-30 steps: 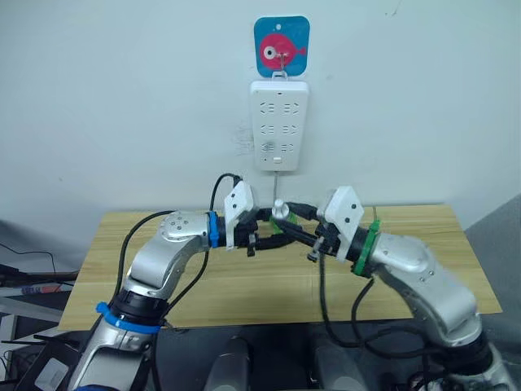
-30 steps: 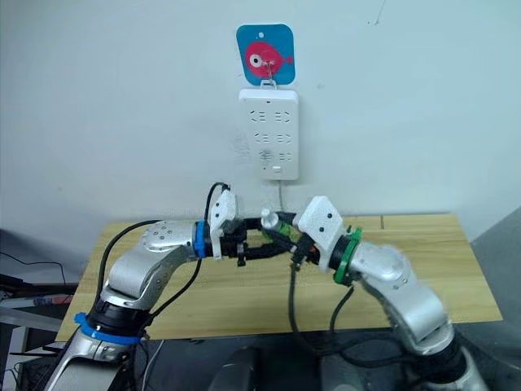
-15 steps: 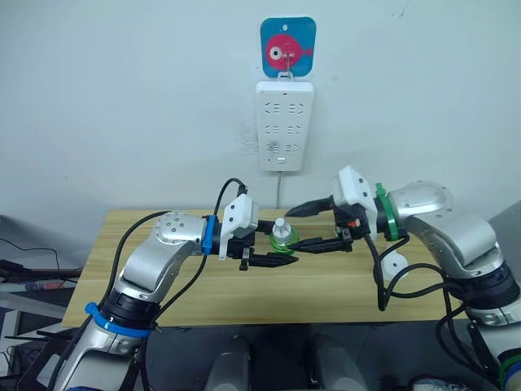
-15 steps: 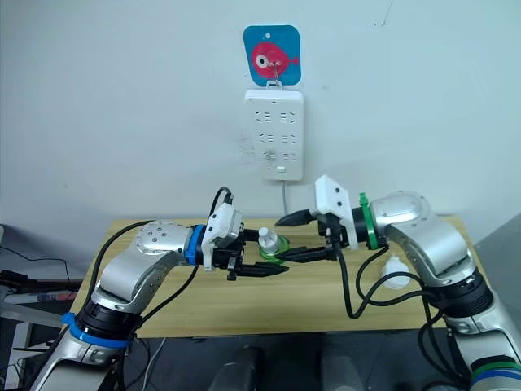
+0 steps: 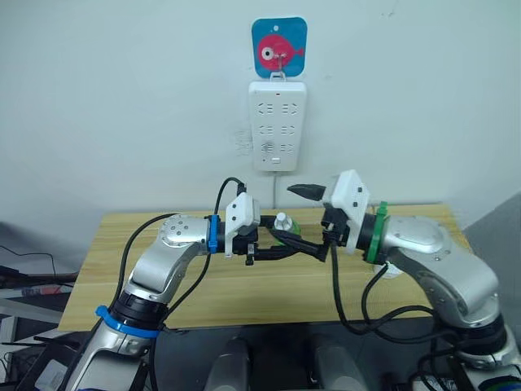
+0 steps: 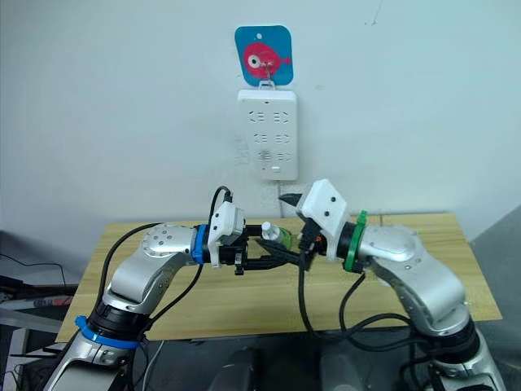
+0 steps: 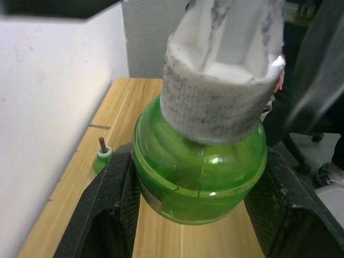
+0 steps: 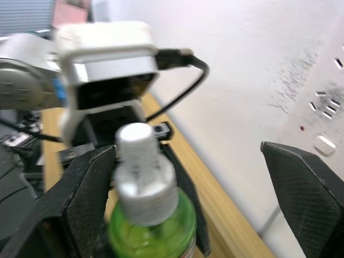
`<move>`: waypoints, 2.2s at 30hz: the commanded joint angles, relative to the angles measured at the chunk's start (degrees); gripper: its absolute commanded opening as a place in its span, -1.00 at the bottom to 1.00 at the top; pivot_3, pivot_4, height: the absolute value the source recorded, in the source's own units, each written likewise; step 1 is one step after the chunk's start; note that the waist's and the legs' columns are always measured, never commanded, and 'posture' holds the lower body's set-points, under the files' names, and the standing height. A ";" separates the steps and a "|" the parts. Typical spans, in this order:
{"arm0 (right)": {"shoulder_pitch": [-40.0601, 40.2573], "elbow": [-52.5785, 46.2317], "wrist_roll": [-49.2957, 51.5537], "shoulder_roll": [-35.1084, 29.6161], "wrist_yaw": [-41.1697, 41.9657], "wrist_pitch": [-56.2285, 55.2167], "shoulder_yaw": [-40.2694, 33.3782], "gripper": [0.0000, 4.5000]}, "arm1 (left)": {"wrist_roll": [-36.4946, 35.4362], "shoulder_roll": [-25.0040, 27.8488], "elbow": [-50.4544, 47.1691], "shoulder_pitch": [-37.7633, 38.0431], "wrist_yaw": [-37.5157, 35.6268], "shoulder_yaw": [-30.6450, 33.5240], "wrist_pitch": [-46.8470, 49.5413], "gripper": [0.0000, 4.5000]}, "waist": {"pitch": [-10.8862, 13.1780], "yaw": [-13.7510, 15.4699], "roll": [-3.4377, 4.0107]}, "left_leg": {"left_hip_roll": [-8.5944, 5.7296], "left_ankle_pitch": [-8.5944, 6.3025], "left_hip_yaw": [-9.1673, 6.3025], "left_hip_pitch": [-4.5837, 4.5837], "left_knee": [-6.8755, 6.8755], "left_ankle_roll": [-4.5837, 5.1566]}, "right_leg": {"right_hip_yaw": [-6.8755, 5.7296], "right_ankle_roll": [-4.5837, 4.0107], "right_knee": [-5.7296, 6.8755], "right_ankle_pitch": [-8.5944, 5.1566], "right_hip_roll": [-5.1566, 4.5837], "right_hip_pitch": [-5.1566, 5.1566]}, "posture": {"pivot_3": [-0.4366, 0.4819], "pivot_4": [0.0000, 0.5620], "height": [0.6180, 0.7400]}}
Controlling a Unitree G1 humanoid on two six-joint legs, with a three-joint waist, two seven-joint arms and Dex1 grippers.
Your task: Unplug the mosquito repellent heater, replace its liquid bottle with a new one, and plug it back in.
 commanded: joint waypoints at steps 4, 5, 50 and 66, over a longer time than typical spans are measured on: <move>-0.42 -0.63 3.64 -6.67 4.43 1.15 -6.78 1.00 | -0.65 0.24 -2.17 0.12 0.28 0.49 0.23 0.03 | 0.00 0.00 0.00 | 0.00 -0.02 0.01 -0.01 -0.03 0.03 | -0.01 0.00 -0.05 0.00 -0.01 0.00 | -0.11 -0.35 0.88; -0.24 -1.24 6.22 -8.63 6.43 2.63 -8.51 1.00 | -0.61 0.37 -2.11 0.16 0.45 0.65 0.27 0.03 | 0.00 0.01 0.00 | 0.01 -0.03 0.01 -0.01 -0.03 0.04 | -0.02 0.00 -0.05 0.00 -0.01 0.00 | -0.11 -0.35 0.88; -5.98 2.80 19.82 -6.82 4.16 8.73 -7.77 0.10 | 0.24 -0.18 -0.68 0.46 2.05 0.43 -2.10 0.02 | -0.02 -0.38 0.04 | 0.01 -0.07 0.02 -0.03 -0.02 0.12 | -0.02 0.00 -0.08 0.00 -0.03 0.01 | -0.10 -0.38 0.88; -11.59 5.10 25.60 -9.10 1.90 10.03 -17.66 -0.87 | 4.87 3.14 1.63 5.41 4.15 0.86 -2.71 0.02 | -0.02 -0.53 0.04 | 0.04 -0.08 0.03 -0.02 -0.04 0.13 | -0.03 0.00 -0.07 0.00 -0.01 0.00 | -0.10 -0.37 0.88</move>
